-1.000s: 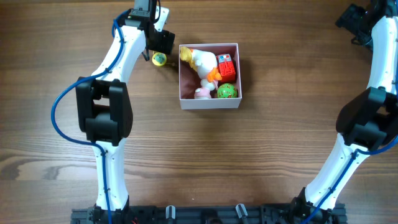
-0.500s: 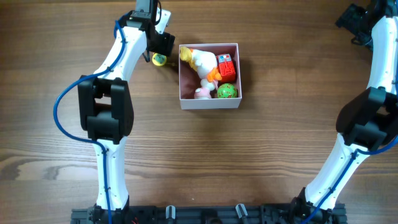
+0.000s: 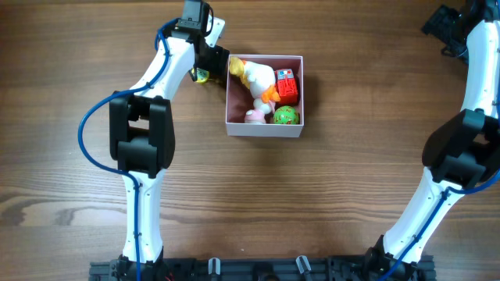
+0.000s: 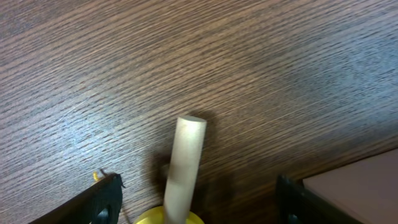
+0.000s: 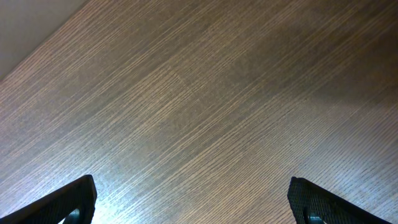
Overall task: Pack container
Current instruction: 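Close the left gripper on the rattle's wooden handle, then lift the rattle drum with the left gripper toward the box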
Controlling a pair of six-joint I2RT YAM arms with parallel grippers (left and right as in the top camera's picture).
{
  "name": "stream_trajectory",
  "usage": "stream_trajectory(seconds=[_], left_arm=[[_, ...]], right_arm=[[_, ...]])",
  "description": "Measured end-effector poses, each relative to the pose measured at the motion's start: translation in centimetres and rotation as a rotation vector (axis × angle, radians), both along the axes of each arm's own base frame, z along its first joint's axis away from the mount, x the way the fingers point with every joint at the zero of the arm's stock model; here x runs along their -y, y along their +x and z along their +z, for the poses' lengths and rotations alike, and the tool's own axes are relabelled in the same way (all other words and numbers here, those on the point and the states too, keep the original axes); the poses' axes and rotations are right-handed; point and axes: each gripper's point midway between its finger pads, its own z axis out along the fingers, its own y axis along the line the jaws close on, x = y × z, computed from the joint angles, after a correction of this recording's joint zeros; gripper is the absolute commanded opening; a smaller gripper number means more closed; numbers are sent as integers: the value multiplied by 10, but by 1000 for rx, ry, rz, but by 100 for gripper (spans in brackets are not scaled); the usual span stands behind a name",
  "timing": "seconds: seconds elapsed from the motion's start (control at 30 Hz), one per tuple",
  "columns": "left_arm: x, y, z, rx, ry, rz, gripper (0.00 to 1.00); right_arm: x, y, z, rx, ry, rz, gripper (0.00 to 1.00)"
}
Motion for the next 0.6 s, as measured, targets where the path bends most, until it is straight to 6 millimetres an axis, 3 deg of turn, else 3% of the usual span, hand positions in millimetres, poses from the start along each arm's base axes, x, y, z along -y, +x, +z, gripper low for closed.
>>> stream_trajectory(seconds=[0.2,0.4,0.6], left_arm=[[2,-1,-1,-3,0,-4,74],[2,-3,-6,-18,1,-6,52],[2,-4,-8,-24,3,-8,52]], right_arm=[[0,0,0,0,0,0,100],[0,0,0,0,0,0,100],[0,0,0,0,0,0,100]])
